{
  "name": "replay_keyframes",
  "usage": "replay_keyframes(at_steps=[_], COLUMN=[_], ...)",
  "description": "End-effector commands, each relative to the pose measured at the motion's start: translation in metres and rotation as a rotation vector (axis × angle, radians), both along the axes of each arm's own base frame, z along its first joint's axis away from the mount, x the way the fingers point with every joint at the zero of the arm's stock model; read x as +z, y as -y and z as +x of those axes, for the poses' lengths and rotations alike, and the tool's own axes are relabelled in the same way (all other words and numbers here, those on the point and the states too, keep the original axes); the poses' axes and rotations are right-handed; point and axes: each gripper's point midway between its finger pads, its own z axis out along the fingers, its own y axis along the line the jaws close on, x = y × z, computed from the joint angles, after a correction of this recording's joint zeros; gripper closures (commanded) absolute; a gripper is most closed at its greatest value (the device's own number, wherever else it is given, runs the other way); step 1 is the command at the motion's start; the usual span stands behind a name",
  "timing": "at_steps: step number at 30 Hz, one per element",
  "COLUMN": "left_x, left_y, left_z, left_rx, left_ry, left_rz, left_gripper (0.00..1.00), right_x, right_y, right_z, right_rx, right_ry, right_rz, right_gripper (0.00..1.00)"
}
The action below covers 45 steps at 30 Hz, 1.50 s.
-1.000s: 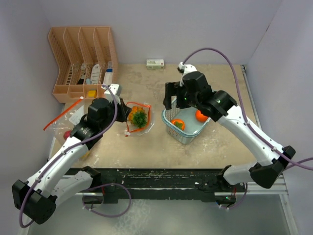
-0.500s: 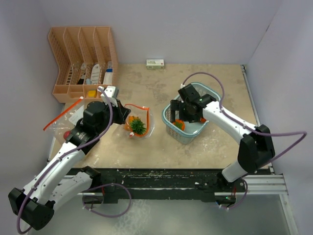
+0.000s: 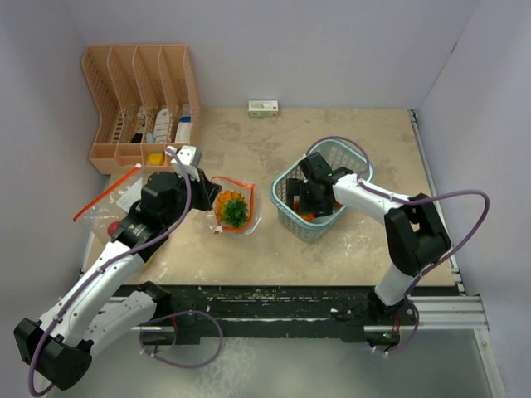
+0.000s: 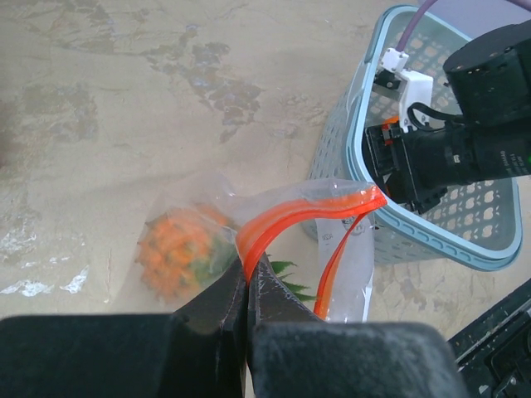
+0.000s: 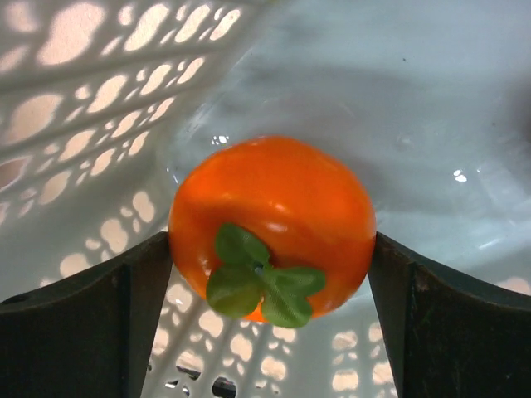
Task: Place the food in the zip-top bag and seal the zipper
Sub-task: Pick up the fake fruit from the bin, then place the fake fruit in the zipper food storage bag.
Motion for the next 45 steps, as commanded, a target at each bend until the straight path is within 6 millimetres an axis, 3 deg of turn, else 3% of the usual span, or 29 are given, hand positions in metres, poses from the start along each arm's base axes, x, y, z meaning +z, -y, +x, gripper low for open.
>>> replay_keyframes(at_steps=[1,4,8,10,20,26,31,35,40,45], left_x=[0.024,0.022,0.022,0.021,0.019,0.011,0.007,0.004,0.008,0.018], left_y=[0.000,-0.001,0.000,0.000,-0.002,0.001,0.003,0.002,0.001,0.003], left_z=[0.005,0.005,0.006,0.006,0.005,0.007,0.010,0.011,0.011,0.012], left_rx=[-0.005,-0.001,-0.002,-0.003,0.006,0.001,0.000,0.009,0.011,0.004], left_ry=[0.081,0.080,0.077,0.074,0.068,0.052,0.041,0.035,0.037,0.049], left_rz=[-0.007,0.003,0.005,0.004,0.002,0.002,0.006,0.016,0.013,0.001], left_gripper=[1.00,1.00,1.00,1.00,1.00,1.00,1.00,1.00,1.00,1.00], right_x=[-0.008,-0.011,0.004,0.020,0.118,0.193,0.236,0.250,0.243,0.229], right_y=[-0.013,-0.012,-0.006,-0.003,0.015,0.018,-0.020,-0.079,-0.138,-0.159], right_z=[0.007,0.004,0.008,0.012,0.032,0.031,0.009,-0.033,-0.072,-0.064], right_rx=[0.007,0.001,-0.011,-0.019,-0.048,0.007,0.143,0.298,0.435,0.423], right_ry=[0.007,0.004,0.040,0.074,0.297,0.499,0.552,0.565,0.526,0.527], right_rz=[0.067,0.065,0.044,0.038,0.006,0.071,0.261,0.384,0.526,0.506], right_gripper=[0.13,0.43,0.81,0.90,0.91,0.90,0.94,0.94,0.94,0.93])
